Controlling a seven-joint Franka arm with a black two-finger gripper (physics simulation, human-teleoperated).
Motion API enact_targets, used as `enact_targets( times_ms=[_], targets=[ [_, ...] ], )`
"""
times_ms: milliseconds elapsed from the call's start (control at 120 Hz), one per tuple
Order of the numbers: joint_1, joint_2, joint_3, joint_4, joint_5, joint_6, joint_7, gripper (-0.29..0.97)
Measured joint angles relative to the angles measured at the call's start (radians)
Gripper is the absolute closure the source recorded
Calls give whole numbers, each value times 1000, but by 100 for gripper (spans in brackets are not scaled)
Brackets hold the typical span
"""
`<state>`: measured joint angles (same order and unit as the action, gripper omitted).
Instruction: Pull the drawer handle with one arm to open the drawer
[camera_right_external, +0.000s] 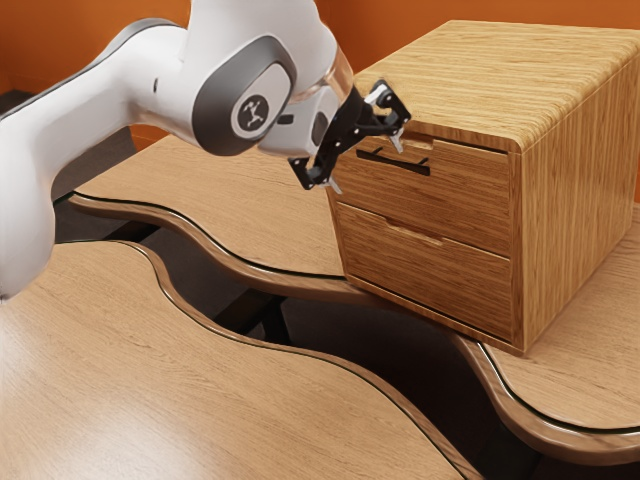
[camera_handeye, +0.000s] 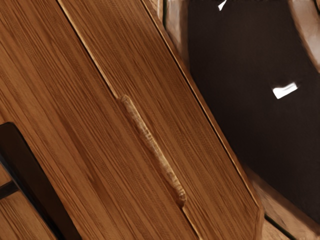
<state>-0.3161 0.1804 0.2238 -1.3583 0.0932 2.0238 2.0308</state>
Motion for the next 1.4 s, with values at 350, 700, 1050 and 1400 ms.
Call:
enact_targets(
  times_ms=[350, 700, 1050, 1400],
  targets=[
    [20, 23, -1, -44, -6, 55, -15, -1],
    [10, -97, -1, -208, 8, 90, -23, 1],
    [-10, -269, 2, -383, 22, 97, -27, 5],
    [-174, -426, 150, -539, 71, 102, -30, 0]
  ],
)
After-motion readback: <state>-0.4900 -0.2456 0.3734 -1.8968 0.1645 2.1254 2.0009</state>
